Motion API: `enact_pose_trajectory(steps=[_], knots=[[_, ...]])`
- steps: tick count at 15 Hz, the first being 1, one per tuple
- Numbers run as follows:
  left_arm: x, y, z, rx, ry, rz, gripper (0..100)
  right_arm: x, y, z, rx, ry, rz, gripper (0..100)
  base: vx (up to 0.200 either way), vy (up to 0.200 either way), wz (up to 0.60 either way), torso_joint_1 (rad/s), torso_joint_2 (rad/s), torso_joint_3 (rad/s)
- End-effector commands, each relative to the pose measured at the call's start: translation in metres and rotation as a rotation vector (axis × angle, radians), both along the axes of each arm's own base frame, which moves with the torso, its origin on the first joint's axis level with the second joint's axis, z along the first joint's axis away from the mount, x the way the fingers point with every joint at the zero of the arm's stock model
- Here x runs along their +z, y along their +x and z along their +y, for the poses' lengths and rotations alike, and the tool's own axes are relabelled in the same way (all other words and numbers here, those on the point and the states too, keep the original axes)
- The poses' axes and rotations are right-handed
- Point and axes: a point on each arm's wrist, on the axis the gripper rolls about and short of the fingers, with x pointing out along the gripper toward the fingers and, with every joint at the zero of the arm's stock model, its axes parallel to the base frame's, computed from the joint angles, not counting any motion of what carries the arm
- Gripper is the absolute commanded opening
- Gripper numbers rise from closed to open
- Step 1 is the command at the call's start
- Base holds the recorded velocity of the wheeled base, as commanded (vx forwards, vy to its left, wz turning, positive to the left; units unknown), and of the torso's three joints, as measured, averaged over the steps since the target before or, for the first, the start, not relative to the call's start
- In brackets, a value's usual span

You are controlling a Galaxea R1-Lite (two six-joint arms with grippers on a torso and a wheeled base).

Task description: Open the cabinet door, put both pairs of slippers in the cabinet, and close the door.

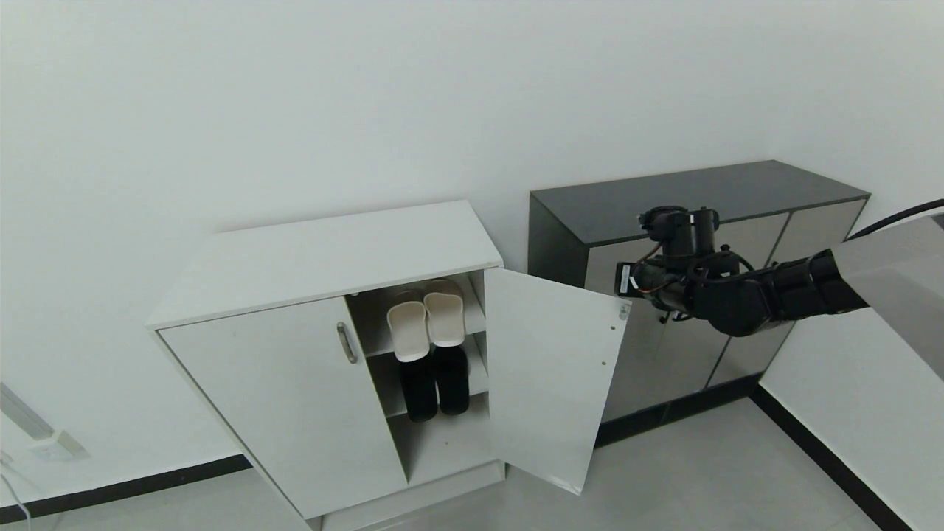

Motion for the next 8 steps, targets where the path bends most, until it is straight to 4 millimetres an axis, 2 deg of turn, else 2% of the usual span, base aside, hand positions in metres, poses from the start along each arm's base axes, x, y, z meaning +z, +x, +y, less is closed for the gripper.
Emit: enact_pose_trajectory(steps=[1,8], knots=[[0.000,0.000,0.000,0.000,0.000,0.002,0,-0.011,0.008,0.002,-0.002,-0.005,0.013,0,0.000,0.000,0.00,0.000,0.00,0.000],[0.000,0.000,0.000,0.000,0.000,0.000,0,-0.028,0.015,0.004,-0.003,-0.016,0.042,0,0.000,0.000,0.00,0.000,0.00,0.000]])
